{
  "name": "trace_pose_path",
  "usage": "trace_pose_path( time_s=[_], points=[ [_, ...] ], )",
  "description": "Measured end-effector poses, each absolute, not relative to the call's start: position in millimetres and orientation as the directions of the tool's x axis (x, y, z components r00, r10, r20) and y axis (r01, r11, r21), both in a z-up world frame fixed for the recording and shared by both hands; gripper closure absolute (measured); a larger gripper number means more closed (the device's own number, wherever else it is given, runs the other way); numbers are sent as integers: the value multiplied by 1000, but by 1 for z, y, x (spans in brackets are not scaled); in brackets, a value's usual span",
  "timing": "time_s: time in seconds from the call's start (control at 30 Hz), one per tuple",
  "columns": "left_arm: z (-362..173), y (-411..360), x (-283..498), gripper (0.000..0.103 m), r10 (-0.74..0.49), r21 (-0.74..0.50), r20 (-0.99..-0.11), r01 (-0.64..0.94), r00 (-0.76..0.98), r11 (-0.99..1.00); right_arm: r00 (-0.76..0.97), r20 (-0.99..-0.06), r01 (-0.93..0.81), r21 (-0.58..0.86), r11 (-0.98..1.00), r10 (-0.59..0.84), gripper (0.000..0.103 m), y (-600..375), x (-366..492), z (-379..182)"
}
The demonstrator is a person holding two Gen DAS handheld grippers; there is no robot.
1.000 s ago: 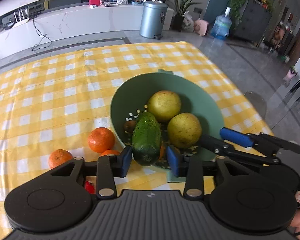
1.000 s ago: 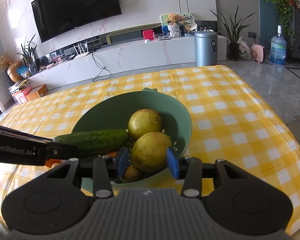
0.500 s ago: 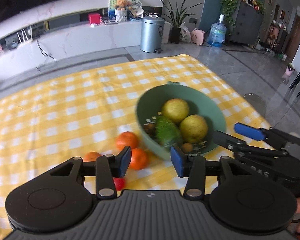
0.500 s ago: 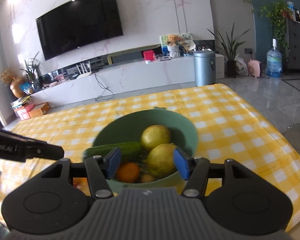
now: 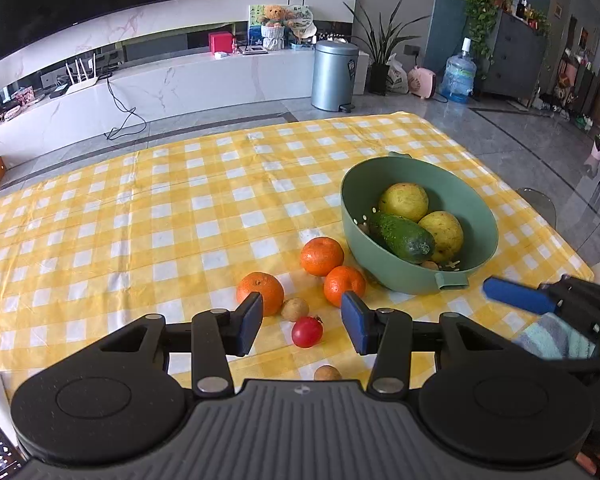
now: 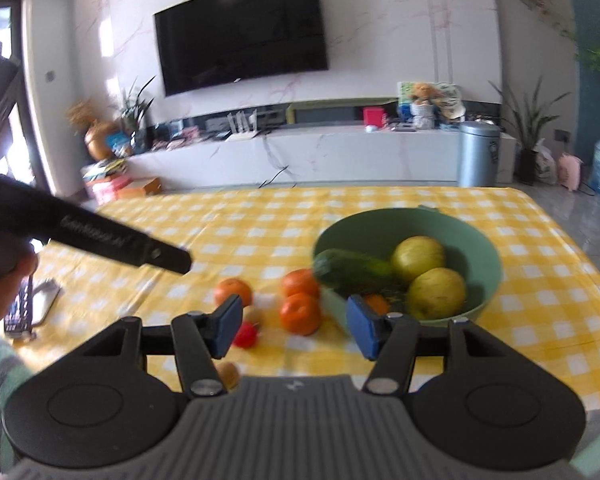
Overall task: Organize fruits
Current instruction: 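Withdraw both tools from the bowl toward the remaining fruit, then grasp the last small brown kiwi with the left tool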
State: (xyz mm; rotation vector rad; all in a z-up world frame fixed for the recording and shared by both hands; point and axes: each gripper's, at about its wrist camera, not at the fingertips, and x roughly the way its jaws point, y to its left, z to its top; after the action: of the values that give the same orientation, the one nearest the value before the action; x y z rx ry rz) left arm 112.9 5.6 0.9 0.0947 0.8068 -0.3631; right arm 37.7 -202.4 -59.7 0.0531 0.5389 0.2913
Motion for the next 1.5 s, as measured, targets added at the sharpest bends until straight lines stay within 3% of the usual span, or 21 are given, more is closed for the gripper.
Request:
trace_pose_path(
  time_s=[0.17,0.33,0.93,1.5],
  points=[
    [-10,10,113,53,-299,-64,-706,362,642,930,773,-564,-276,111,955,289,62,-190,46,-72],
    [-27,14,121,64,-327,-107,-729,372,602,922,721,-639,-270,97,958,268,71,-181,58,-87],
    [-89,7,127,67,-386,-202,-831,428,402,881,692,-687,-188,125,974,222,73,-181,95,-116],
    [-96,-2,123,76,-380,-198,-834,426,399,882,675,-697,-171,172,970,242,72,-184,103,-122]
  ],
)
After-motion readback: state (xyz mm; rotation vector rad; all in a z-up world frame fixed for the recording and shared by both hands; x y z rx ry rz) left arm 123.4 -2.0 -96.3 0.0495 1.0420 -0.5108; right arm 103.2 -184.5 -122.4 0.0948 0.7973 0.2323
